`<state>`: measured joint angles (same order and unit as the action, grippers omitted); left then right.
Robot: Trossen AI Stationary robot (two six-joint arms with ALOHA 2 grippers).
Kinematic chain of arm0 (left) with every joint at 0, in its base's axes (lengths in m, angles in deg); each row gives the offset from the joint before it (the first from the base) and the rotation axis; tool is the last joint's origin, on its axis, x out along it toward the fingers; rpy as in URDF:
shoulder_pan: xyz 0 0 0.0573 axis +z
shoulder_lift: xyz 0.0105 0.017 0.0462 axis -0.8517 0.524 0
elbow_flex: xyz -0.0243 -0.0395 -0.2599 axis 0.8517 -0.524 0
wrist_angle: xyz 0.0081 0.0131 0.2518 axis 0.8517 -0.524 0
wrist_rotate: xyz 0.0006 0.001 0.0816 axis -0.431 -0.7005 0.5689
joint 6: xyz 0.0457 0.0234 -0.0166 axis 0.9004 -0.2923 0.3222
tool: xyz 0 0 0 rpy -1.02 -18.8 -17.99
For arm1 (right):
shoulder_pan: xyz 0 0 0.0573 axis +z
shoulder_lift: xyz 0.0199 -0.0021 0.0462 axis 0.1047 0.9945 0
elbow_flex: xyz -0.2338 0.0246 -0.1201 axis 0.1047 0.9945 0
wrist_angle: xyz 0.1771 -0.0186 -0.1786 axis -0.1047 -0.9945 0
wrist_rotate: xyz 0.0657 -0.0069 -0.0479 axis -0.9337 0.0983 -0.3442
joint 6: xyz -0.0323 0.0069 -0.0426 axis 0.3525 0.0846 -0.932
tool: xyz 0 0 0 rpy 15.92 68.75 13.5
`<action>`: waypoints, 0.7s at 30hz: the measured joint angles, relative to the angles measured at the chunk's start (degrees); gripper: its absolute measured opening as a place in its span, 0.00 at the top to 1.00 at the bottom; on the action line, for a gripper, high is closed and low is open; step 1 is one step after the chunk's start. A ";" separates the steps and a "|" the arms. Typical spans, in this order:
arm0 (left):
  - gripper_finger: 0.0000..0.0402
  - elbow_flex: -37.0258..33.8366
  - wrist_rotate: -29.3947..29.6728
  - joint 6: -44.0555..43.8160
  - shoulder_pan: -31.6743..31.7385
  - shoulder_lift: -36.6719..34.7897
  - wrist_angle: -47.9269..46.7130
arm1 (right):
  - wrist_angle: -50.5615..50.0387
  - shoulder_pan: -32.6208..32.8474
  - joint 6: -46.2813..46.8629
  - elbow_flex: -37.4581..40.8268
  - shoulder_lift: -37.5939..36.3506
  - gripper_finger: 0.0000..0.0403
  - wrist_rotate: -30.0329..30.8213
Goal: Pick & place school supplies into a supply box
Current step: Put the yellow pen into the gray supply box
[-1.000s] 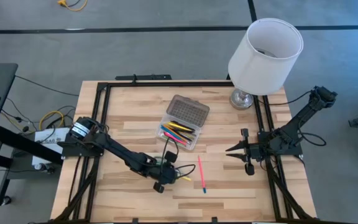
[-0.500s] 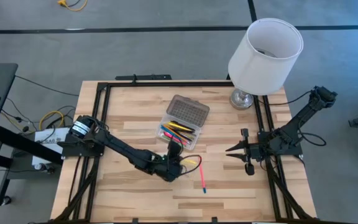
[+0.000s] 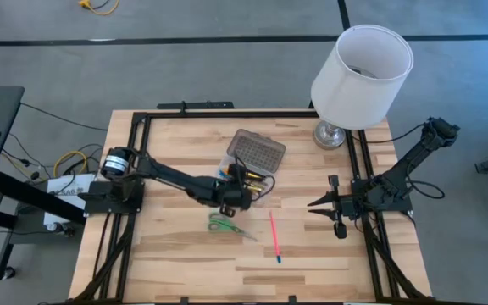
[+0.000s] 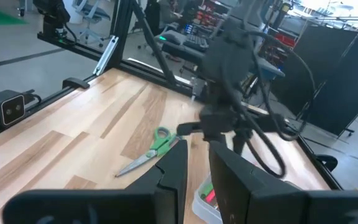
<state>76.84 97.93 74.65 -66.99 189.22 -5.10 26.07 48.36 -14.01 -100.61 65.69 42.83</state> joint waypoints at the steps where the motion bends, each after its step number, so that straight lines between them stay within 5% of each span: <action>1: 0.89 0.00 -0.89 -0.14 0.66 0.00 -0.14 | 0.00 0.00 0.00 0.00 0.00 0.84 -0.02; 21: 0.89 0.00 -2.37 -0.35 2.47 0.00 -0.35 | -1.36 0.00 1.36 0.00 0.02 0.84 -0.04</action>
<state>76.84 95.56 74.29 -64.53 189.22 -5.45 24.71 48.36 -12.65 -100.61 65.71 42.79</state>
